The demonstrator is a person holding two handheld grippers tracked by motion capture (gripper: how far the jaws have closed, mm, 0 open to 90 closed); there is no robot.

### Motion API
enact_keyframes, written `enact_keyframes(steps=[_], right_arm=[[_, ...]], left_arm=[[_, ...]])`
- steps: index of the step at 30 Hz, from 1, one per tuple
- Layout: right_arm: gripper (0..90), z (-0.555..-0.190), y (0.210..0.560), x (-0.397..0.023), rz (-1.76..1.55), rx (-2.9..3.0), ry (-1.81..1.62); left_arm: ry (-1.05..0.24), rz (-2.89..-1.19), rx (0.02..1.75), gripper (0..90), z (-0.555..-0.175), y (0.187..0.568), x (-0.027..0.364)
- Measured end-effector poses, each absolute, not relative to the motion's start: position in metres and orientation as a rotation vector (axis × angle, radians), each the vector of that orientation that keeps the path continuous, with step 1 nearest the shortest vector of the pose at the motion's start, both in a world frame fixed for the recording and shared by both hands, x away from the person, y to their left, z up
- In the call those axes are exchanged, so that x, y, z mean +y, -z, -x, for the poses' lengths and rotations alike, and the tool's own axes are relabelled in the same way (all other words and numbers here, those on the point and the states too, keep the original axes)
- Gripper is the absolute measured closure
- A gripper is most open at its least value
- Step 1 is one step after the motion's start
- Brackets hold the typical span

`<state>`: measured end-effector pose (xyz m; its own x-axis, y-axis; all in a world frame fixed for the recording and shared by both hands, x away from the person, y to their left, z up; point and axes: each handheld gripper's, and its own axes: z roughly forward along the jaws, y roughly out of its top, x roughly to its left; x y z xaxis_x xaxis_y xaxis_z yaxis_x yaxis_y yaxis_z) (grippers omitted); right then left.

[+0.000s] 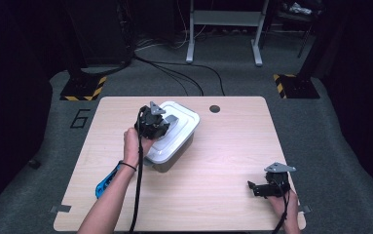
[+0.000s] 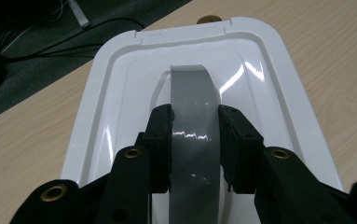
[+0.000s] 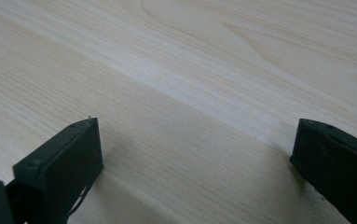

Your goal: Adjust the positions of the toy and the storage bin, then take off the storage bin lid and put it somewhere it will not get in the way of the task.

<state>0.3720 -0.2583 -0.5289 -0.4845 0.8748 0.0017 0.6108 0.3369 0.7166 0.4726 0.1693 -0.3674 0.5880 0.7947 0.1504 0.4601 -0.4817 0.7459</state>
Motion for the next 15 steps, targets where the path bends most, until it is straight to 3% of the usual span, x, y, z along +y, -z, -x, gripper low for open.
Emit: enact_keyframes(steps=[15], right_arm=[[1.0, -0.372, 0.529, -0.258, -1.311, 2.222, -0.939]], left_arm=[[-0.685, -2.079, 0.968, 66.9, -0.466, 0.345, 0.172]])
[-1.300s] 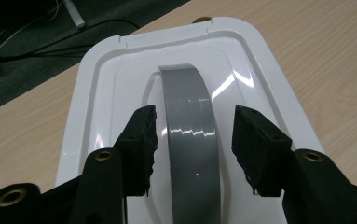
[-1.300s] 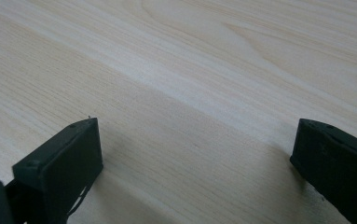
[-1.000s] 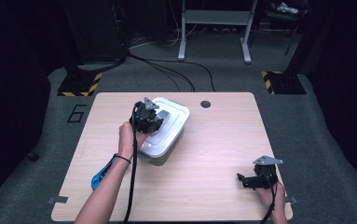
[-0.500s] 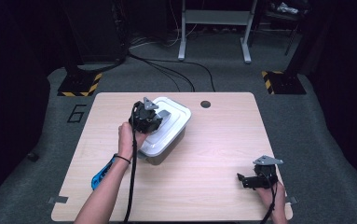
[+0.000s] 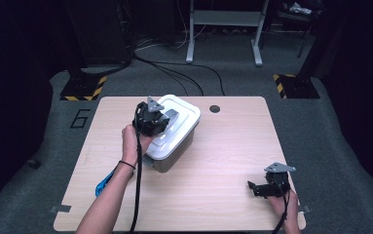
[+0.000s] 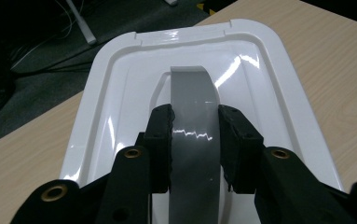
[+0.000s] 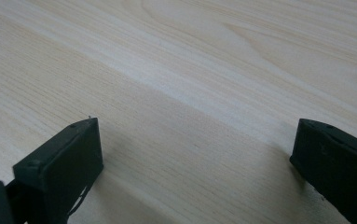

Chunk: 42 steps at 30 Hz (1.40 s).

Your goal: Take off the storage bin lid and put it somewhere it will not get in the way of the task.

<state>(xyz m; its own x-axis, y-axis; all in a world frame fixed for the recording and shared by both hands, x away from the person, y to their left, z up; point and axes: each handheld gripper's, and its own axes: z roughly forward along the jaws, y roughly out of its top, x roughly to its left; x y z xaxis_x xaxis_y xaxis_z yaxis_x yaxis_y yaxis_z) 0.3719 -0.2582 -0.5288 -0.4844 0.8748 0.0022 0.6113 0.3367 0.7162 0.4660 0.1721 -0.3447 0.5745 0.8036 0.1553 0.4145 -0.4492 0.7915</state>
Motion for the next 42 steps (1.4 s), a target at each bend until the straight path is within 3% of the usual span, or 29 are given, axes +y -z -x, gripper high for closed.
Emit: enact_keyframes(steps=[29, 42], right_arm=[[0.9, -0.372, 0.529, -0.258, -1.316, 2.219, -0.94], [0.9, -0.372, 0.529, -0.258, -1.312, 2.221, -0.938]], left_arm=[[-0.796, -1.914, 1.112, 66.9, -0.476, 0.294, 0.233], [-0.822, -1.809, 1.28, 66.8, -0.498, 0.305, 0.278]])
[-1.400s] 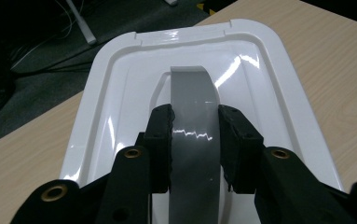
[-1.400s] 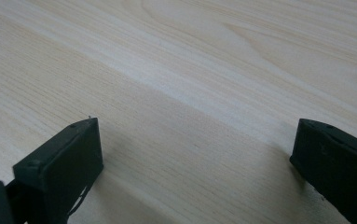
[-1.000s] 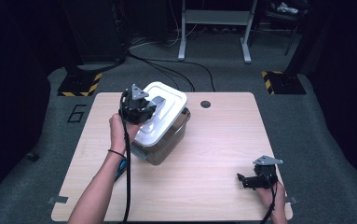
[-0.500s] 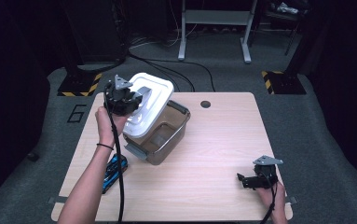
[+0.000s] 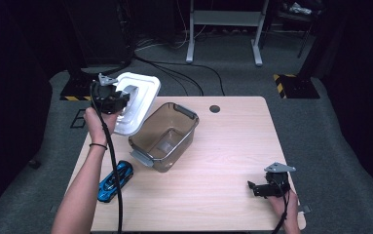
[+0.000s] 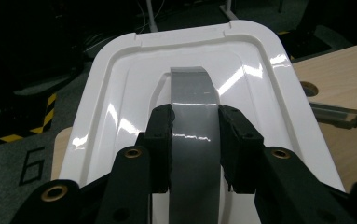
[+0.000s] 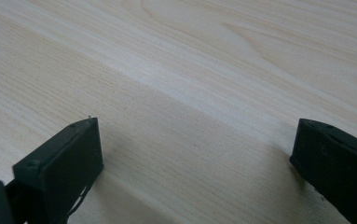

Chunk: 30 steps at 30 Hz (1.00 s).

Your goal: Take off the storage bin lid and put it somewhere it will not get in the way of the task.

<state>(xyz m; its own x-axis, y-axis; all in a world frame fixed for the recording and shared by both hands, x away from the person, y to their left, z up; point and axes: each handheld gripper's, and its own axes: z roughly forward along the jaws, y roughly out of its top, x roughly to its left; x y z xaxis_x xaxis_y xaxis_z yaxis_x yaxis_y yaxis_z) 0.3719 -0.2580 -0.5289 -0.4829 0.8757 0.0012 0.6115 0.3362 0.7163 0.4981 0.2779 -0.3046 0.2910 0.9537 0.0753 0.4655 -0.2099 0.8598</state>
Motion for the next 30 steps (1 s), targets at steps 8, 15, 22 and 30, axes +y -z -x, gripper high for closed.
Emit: enact_keyframes(steps=[8, 15, 22, 30], right_arm=[[1.0, -0.372, 0.529, -0.258, -1.312, 2.221, -0.939], [1.0, -0.372, 0.529, -0.258, -1.313, 2.221, -0.938], [1.0, -0.372, 0.529, -0.258, -1.313, 2.22, -0.939], [1.0, -0.372, 0.529, -0.258, -1.315, 2.221, -0.941]], left_arm=[[-0.857, -1.807, 1.349, 66.9, -0.504, 0.316, 0.3], [-0.868, -1.808, 1.403, 66.8, -0.511, 0.332, 0.316], [-0.878, -1.808, 1.444, 66.8, -0.517, 0.352, 0.33], [-0.898, -1.83, 1.464, 66.9, -0.525, 0.374, 0.337]])
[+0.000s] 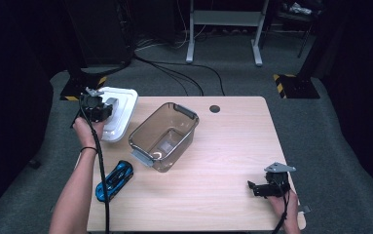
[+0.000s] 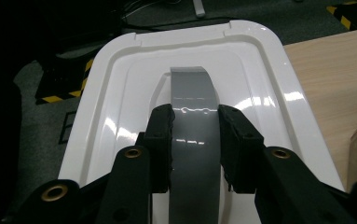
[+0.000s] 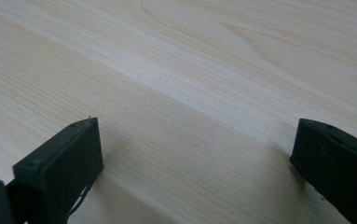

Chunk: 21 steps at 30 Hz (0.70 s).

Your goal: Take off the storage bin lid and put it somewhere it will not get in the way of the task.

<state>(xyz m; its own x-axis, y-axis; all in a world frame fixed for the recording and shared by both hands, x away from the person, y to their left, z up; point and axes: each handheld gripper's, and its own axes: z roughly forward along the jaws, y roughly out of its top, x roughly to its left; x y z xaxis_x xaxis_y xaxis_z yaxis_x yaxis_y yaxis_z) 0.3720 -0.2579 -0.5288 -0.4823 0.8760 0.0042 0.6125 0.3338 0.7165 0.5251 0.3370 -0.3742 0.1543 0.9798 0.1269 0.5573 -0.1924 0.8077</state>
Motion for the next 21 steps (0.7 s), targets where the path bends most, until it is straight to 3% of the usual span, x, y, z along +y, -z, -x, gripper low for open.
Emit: enact_keyframes(steps=[21], right_arm=[[1.0, -0.372, 0.529, -0.258, -1.313, 2.221, -0.938]], left_arm=[[-0.813, -1.845, 1.593, 66.8, -0.539, 0.433, 0.354]])
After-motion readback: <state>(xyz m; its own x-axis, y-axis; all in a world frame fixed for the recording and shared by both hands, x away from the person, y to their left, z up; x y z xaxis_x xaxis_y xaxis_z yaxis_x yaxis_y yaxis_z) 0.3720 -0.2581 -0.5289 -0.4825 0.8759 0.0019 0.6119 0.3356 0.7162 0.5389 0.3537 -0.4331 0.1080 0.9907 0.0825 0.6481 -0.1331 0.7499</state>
